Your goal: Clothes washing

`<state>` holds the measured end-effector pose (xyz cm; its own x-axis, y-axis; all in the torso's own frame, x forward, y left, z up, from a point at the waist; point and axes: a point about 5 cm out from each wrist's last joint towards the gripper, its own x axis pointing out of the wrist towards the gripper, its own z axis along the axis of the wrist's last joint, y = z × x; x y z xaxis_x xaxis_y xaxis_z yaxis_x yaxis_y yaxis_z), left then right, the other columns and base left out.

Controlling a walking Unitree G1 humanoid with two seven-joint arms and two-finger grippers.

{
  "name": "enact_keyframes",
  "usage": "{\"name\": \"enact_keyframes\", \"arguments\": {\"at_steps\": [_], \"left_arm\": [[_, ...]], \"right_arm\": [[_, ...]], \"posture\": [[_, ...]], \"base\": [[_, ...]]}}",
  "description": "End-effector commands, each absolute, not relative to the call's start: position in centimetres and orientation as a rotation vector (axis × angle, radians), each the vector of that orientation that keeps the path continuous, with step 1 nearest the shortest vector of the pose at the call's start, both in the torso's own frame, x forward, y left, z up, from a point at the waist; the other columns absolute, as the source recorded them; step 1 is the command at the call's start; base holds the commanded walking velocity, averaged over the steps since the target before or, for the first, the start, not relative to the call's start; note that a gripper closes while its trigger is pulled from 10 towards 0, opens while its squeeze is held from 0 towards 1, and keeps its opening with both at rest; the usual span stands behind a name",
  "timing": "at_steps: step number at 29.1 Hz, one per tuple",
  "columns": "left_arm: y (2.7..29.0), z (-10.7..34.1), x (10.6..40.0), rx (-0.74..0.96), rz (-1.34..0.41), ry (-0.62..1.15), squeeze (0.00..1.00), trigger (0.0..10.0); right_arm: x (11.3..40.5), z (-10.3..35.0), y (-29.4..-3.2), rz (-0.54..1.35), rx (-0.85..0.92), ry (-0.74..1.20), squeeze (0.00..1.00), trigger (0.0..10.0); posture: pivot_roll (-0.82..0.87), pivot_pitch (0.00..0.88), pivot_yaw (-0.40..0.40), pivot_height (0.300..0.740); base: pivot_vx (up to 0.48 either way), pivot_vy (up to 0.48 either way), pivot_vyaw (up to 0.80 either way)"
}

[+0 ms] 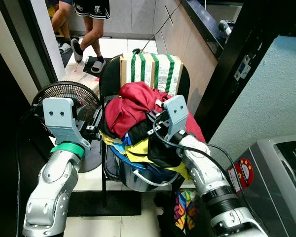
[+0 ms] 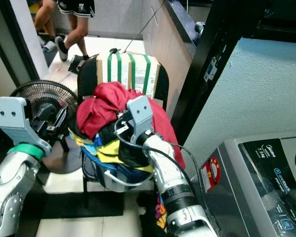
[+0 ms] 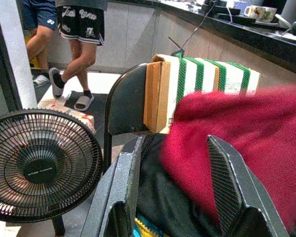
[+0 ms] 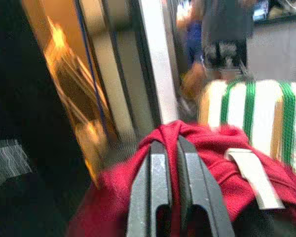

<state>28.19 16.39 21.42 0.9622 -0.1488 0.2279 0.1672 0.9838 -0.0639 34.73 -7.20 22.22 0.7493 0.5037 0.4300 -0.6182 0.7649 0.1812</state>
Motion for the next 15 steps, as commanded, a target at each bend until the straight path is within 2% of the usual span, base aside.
{"name": "enact_keyframes", "arguments": {"at_steps": [1, 6, 14, 15], "left_arm": [[16.3, 21.4, 28.2, -0.081, -0.171, -0.214, 0.00, 10.0], [16.2, 21.4, 28.3, -0.083, -0.181, -0.218, 0.00, 10.0], [15.9, 22.0, 28.8, -0.078, -0.214, -0.238, 0.00, 10.0], [15.9, 22.1, 28.9, -0.076, -0.217, -0.239, 0.00, 10.0]], "right_arm": [[34.5, 24.9, -8.8, 0.618, 0.503, -0.493, 0.00, 0.0], [34.0, 26.6, -10.0, 0.641, 0.564, -0.577, 0.00, 0.0], [34.0, 27.3, -11.7, 0.519, 0.649, -0.622, 0.00, 0.0], [34.1, 27.1, -12.1, 0.461, 0.639, -0.613, 0.00, 2.6]], "posture": [[0.16, 0.038, -0.001, 0.740], [0.15, 0.017, 0.010, 0.740], [0.15, 0.000, 0.029, 0.740], [0.15, 0.000, 0.029, 0.740]], "base": [[0.000, 0.000, 0.00], [0.000, 0.000, 0.00], [0.000, 0.000, 0.00], [0.000, 0.000, 0.00]]}}
